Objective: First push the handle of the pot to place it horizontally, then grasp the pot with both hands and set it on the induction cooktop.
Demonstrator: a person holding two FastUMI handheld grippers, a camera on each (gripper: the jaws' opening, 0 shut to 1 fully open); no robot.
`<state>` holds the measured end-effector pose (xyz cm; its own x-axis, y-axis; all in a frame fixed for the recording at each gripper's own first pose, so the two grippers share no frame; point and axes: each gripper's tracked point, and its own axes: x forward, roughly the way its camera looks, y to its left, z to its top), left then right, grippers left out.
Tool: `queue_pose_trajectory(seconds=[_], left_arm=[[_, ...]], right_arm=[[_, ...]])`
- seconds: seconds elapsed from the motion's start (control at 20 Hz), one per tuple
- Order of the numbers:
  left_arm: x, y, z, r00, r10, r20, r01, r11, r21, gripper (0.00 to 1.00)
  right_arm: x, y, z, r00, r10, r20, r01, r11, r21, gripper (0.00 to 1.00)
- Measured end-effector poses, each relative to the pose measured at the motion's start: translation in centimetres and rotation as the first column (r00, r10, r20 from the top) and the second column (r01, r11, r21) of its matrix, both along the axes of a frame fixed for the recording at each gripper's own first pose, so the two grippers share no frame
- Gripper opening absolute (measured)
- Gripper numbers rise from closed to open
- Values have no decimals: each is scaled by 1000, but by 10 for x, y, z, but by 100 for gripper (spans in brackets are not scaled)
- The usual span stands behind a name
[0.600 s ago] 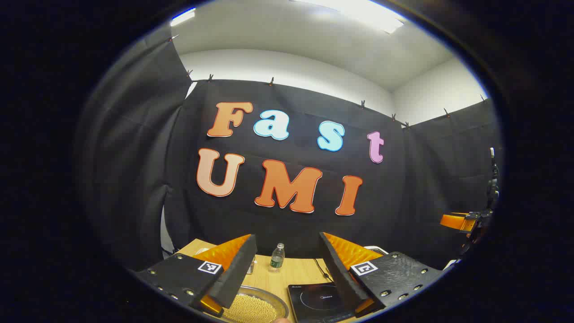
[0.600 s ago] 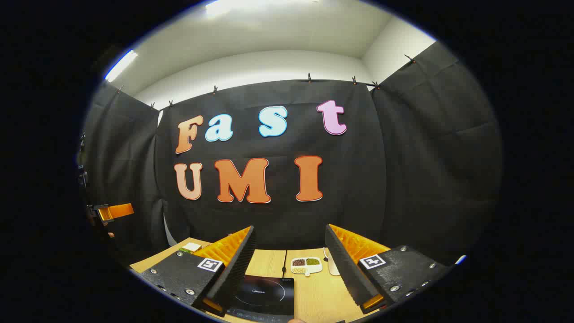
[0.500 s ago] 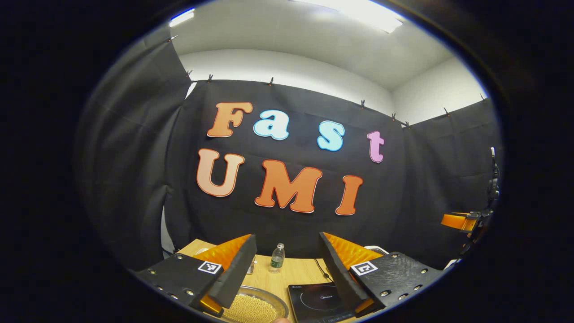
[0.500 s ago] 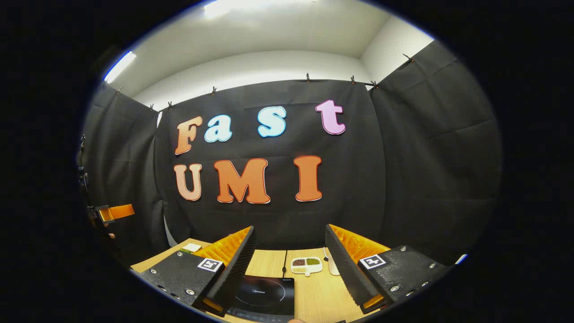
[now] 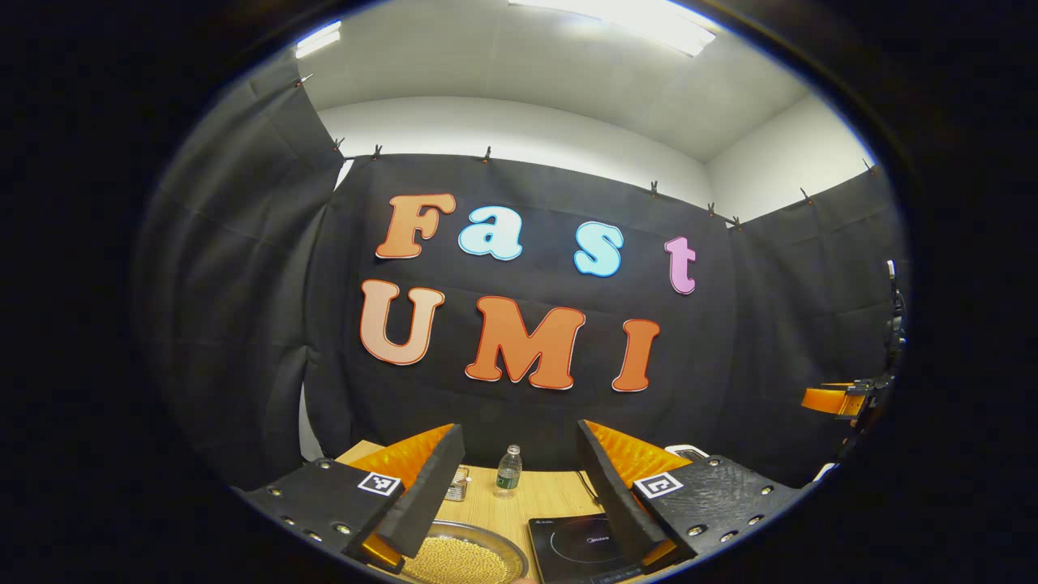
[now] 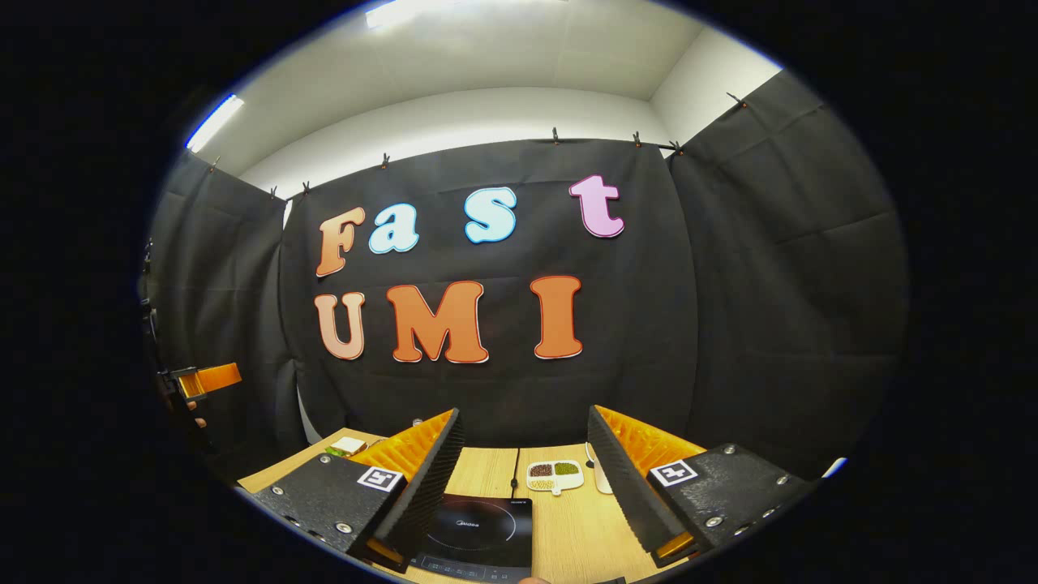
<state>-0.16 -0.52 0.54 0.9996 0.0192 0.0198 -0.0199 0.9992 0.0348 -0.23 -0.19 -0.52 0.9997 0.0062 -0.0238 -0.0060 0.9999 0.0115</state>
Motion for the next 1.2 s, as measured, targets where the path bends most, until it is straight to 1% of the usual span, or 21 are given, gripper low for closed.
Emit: queue_pose_trajectory(seconds=[0.4, 0.6, 0.75, 0.9, 0.95, 1.0, 1.05, 1.1, 1.15, 1.2], left_arm=[[1, -4, -1, 1000, -8, -10, 8, 1000, 4, 88], [2, -1, -2, 1000, 0, -15, 1, 1000, 9, 88], [3, -3, -5, 999, -17, -27, 17, 1000, 13, 88], [2, -4, -1, 999, -40, -11, 40, 999, -14, 93], [2, -3, 1, 999, -48, -6, 48, 999, -9, 89], [2, -2, 3, 999, -52, -3, 52, 999, 8, 79], [0, 2, 3, 999, -36, -2, 36, 999, 25, 76], [0, 7, 3, 1000, -19, -1, 19, 999, 29, 67], [-2, 5, 3, 1000, -24, -2, 24, 999, 23, 63], [-1, 0, 5, 999, -41, 6, 41, 999, 11, 62]], right_arm=[[2, -3, -3, 1000, 0, -12, 0, 1000, 9, 95], [0, -6, -4, 1000, -3, -14, 3, 1000, 12, 95], [1, -10, -7, 1000, -15, -19, 16, 1000, 15, 95], [0, -10, -8, 1000, -14, -26, 14, 1000, 15, 95], [0, -10, -9, 1000, -12, -28, 13, 1000, 14, 95], [1, -11, -9, 999, -15, -29, 15, 1000, 13, 95], [1, -11, -9, 999, -20, -29, 21, 1000, 12, 95], [1, -12, -9, 999, -25, -28, 25, 1000, 10, 95], [1, -12, -9, 999, -26, -27, 26, 1000, 9, 95], [0, -12, -9, 999, -26, -26, 27, 1000, 9, 95]])
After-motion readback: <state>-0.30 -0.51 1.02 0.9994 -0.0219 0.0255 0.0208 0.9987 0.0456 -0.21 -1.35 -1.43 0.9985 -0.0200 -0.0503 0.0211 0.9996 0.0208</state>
